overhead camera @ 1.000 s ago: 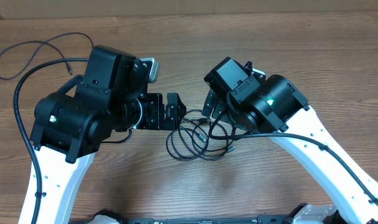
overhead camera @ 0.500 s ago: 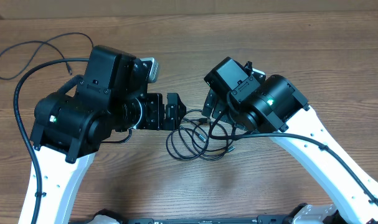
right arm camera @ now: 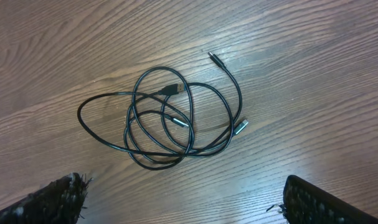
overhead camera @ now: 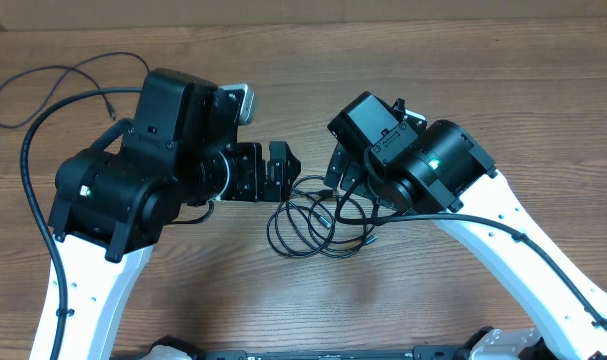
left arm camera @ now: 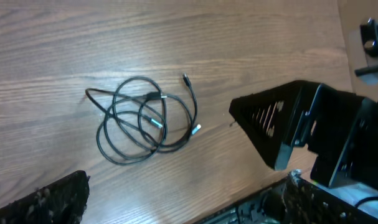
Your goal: Untangle cables
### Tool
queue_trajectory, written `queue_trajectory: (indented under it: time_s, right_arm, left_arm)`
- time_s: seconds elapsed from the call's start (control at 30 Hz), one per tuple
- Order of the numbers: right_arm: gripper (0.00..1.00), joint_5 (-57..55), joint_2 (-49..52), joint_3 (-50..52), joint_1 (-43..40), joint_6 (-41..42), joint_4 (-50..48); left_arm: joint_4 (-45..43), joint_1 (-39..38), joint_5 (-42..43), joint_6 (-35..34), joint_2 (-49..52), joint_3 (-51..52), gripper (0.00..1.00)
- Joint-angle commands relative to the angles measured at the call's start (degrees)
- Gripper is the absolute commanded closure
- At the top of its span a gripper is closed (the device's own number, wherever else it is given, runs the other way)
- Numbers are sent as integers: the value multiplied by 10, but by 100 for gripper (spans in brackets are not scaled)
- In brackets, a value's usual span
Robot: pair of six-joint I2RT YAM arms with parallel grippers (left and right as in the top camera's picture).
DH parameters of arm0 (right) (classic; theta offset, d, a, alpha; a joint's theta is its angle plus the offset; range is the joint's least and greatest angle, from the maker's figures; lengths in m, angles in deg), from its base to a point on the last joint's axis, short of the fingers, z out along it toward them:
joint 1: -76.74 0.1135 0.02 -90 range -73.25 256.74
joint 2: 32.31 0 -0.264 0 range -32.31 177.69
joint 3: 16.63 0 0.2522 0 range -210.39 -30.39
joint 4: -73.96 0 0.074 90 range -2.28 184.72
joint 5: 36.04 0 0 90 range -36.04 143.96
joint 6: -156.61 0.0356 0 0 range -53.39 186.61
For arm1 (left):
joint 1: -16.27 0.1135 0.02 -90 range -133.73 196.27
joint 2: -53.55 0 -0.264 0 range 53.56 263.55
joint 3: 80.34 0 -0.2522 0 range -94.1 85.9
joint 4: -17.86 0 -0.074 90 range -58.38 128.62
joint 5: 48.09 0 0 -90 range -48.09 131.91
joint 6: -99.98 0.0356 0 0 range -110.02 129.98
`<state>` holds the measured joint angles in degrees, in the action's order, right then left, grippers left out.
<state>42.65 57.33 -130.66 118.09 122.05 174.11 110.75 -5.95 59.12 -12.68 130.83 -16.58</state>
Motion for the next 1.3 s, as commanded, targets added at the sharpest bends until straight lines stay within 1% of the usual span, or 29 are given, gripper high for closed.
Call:
queue_trajectory:
  time_s: [0.0,0.1,0.17,0.27,0.33,0.5,0.6,0.63,0.67,0.7,0.73,0.77,0.8,0.97,1.1,1.27]
  right_arm:
    - [0,-2,0,2,1,-2,-2]
    - [0,-2,0,2,1,-2,-2]
    - [0,-2,0,2,1,-2,-2]
    - [0,-2,0,2,1,-2,-2]
    - [0,-2,0,2,1,-2,-2]
    - [0,-2,0,2,1,-2,-2]
    - [0,-2,0,2,1,-2,-2]
    - [0,-2,0,2,1,-2,-2]
    - [0,-2,0,2,1,-2,-2]
    - [0,-2,0,2,1,-2,-2]
    - [0,-2,0,2,1,-2,-2]
    - [0,-2,0,2,1,-2,-2]
    - [0,-2,0,2,1,-2,-2]
    - [0,-2,0,2,1,-2,-2]
    - [0,-2,0,2,1,-2,-2]
    - [0,-2,0,2,1,-2,-2]
  left_arm:
    - [-6,-3,-11,-22,13,-2,0]
    - [24,-3,-19,-16,44,-1,0]
    - [63,-3,-43,-22,76,-1,0]
    - [107,2,-89,-56,126,-1,0]
    - [115,16,-108,-68,155,-1,1]
    - [98,62,-78,-73,202,-1,0]
    - [93,82,-30,-71,227,-1,0]
    - [93,83,-13,-71,233,0,12]
    - [96,83,7,-71,241,1,20]
    - [102,82,17,-71,250,1,23]
    - [105,79,17,-71,256,1,23]
    - [109,71,15,-60,268,2,18]
    - [110,65,14,-56,275,2,16]
    - [101,45,5,-57,302,2,9]
    - [84,46,3,-64,307,3,9]
    - [79,41,4,-72,310,4,12]
